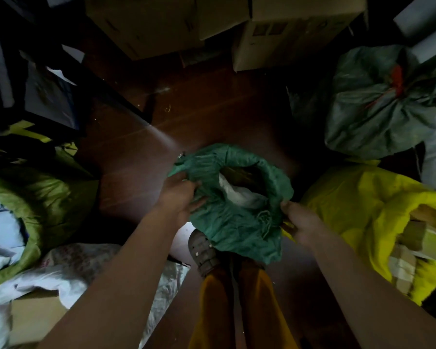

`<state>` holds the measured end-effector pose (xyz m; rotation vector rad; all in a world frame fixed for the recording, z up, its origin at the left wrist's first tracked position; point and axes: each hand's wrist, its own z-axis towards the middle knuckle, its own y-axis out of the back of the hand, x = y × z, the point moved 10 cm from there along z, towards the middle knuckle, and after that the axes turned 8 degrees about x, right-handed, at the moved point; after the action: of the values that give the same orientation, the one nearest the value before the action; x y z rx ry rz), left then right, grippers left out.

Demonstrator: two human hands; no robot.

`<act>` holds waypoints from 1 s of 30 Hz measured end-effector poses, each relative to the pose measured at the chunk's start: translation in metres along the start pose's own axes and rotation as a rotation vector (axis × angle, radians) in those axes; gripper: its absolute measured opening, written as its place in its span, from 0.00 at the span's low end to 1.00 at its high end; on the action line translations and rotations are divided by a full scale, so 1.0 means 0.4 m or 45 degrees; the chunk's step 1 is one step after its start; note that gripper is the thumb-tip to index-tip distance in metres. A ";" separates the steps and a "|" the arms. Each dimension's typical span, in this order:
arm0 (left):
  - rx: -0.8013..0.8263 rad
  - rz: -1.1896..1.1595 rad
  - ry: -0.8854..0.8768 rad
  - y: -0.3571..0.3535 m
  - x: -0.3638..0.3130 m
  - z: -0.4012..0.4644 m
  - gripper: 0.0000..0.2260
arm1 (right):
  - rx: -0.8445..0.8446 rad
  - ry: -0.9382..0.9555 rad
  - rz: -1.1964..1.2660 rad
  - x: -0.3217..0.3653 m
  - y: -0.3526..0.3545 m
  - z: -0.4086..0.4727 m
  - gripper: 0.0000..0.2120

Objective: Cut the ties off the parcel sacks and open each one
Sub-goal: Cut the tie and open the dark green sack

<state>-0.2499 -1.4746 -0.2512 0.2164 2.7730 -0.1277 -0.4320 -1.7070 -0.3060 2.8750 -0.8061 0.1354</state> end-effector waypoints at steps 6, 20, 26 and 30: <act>0.033 -0.095 -0.015 0.003 0.018 -0.014 0.20 | -0.224 0.281 -0.707 0.106 0.041 -0.022 0.16; -0.037 0.359 -0.466 0.011 -0.048 -0.010 0.16 | 0.142 1.386 -1.698 0.385 -0.322 -0.144 0.23; -0.197 1.418 -0.752 0.020 -0.061 -0.027 0.19 | 0.331 1.223 -1.317 0.384 -0.305 -0.129 0.11; -0.631 1.759 -0.788 0.060 -0.085 -0.072 0.07 | 0.405 1.017 -1.183 0.374 -0.281 -0.113 0.10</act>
<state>-0.2242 -1.4522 -0.2138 1.5119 1.4862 0.6831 -0.2478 -1.6806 -0.2560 2.7120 0.7194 1.2299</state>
